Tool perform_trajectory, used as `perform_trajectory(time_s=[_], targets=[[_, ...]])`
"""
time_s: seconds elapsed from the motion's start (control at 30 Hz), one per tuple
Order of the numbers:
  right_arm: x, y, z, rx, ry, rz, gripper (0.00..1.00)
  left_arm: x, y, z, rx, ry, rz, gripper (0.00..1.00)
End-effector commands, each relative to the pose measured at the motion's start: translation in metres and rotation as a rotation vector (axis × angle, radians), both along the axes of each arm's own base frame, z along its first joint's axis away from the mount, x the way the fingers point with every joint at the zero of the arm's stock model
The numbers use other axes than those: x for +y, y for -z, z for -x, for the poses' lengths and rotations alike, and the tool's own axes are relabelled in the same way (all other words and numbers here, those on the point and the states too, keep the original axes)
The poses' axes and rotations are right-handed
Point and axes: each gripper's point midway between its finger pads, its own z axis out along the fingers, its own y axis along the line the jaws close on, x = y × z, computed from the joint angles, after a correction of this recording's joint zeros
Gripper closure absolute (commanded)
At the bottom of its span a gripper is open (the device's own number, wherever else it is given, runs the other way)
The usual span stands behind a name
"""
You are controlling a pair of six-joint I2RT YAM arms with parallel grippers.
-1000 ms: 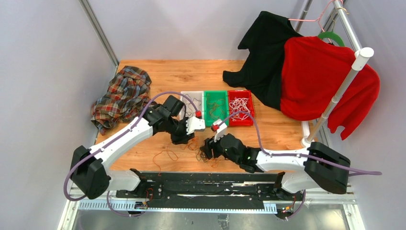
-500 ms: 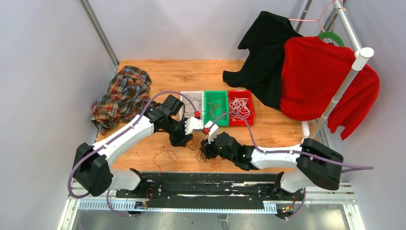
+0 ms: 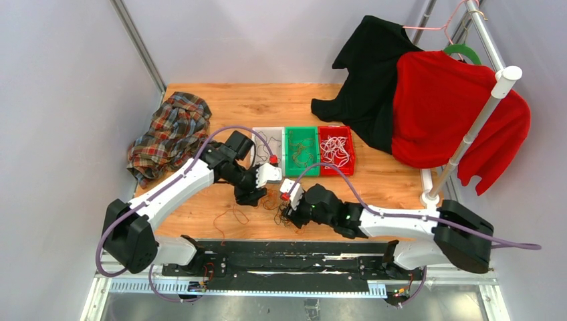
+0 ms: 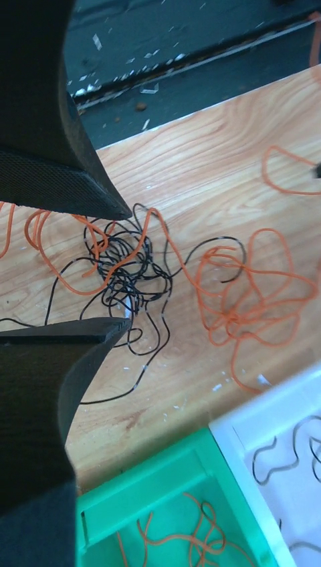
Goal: Untangle the cables
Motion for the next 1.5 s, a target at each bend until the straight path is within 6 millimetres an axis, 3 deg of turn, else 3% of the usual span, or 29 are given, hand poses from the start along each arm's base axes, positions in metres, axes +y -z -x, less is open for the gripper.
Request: perform_trajectory(time_s=[0.0, 0.13, 0.23, 0.3, 0.43, 0.53, 0.73, 0.83, 0.93, 1.13, 1.23, 1.47], targets=[[0.009, 0.011, -0.003, -0.058, -0.099, 0.116, 0.45, -0.001, -0.016, -0.009, -0.004, -0.038, 0.05, 0.42], [0.015, 0.016, -0.015, -0.094, -0.076, 0.146, 0.53, 0.004, -0.02, -0.013, -0.014, -0.059, 0.068, 0.35], [0.019, 0.011, -0.026, -0.125, -0.033, 0.13, 0.73, 0.002, -0.025, -0.012, -0.016, -0.055, 0.09, 0.34], [0.022, 0.0, -0.029, -0.141, -0.015, 0.094, 0.86, 0.0, -0.028, -0.01, -0.019, -0.046, 0.107, 0.34], [0.022, -0.031, -0.027, -0.153, 0.009, -0.014, 0.99, -0.002, -0.031, -0.002, -0.014, -0.028, 0.141, 0.35], [0.025, -0.052, -0.021, -0.132, 0.001, -0.09, 0.99, -0.006, -0.039, 0.007, -0.026, -0.011, 0.203, 0.32], [0.035, -0.077, -0.008, -0.078, -0.035, -0.198, 0.99, -0.024, -0.067, 0.005, -0.164, 0.019, 0.322, 0.25], [0.039, -0.084, -0.005, -0.065, -0.045, -0.232, 0.99, -0.038, -0.066, 0.016, -0.205, 0.094, 0.303, 0.25], [0.044, -0.093, -0.004, -0.065, -0.051, -0.256, 0.99, -0.048, -0.068, 0.011, -0.213, 0.078, 0.307, 0.27], [0.046, -0.107, -0.005, -0.061, -0.017, -0.316, 0.99, -0.053, -0.066, -0.001, -0.185, -0.021, 0.297, 0.35], [0.045, -0.108, -0.006, -0.05, 0.002, -0.348, 0.99, -0.062, -0.076, 0.002, -0.14, -0.061, 0.363, 0.39], [0.035, -0.117, -0.011, -0.023, 0.097, -0.47, 0.99, -0.06, -0.076, 0.015, -0.053, -0.151, 0.405, 0.64]])
